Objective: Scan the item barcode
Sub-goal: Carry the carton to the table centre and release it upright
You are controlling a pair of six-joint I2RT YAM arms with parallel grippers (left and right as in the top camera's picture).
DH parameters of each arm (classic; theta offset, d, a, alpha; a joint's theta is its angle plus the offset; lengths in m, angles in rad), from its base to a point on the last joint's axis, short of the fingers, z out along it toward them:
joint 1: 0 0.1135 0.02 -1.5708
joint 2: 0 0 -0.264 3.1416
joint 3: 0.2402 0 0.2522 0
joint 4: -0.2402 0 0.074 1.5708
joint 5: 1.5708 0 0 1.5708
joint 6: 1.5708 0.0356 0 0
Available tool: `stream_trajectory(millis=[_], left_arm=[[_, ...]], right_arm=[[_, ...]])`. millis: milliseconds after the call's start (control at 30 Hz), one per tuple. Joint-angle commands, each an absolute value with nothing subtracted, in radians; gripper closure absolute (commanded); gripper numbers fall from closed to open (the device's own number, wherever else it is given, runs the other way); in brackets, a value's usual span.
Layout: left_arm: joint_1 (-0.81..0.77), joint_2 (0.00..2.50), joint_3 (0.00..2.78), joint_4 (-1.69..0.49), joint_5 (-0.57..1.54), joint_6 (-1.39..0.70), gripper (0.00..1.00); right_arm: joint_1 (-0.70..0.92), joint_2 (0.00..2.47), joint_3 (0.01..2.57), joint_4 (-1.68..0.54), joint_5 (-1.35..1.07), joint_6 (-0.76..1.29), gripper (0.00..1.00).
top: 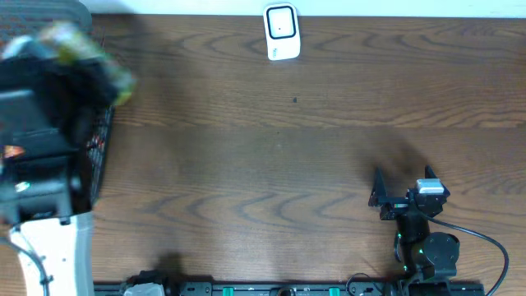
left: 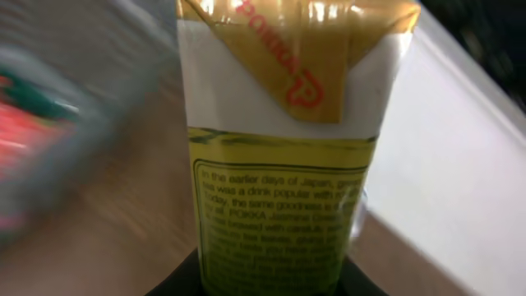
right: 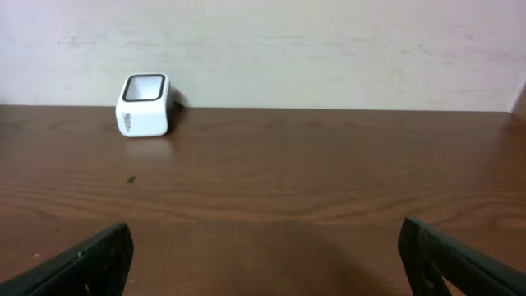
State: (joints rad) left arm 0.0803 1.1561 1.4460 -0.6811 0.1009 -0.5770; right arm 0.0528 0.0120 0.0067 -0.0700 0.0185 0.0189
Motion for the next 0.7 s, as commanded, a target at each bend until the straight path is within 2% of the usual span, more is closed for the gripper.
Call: stream_trajectory(millis=[0,200,367,533,667], left_arm=[[-0.131,1.224,1.478,-0.664,0.109,-0.574,0.68],[-0.432,1.438,1.478,-0.646,0.064,-0.570,0.68],[-0.621,1.637,1.478,-0.591,0.063,-0.533,0.68],[-0.763,1.817,1.478,-0.508,0.044,-0.491,0.68],[-0.812,1.894,1.478,-0.461,0.043,-0.491,0.68]], right_arm=[[0.047,0.006,0.005,-0.074,0.017,0.022,0.01],[0.047,0.006,0.005,-0.074,0.017,0.021,0.01],[0.047,0.006,0.005,-0.074,0.017,0.022,0.01],[0.047,0.006,0.005,-0.074,0.017,0.021,0.01],[0.047,0.006,0.005,-0.074,0.017,0.022,0.01]])
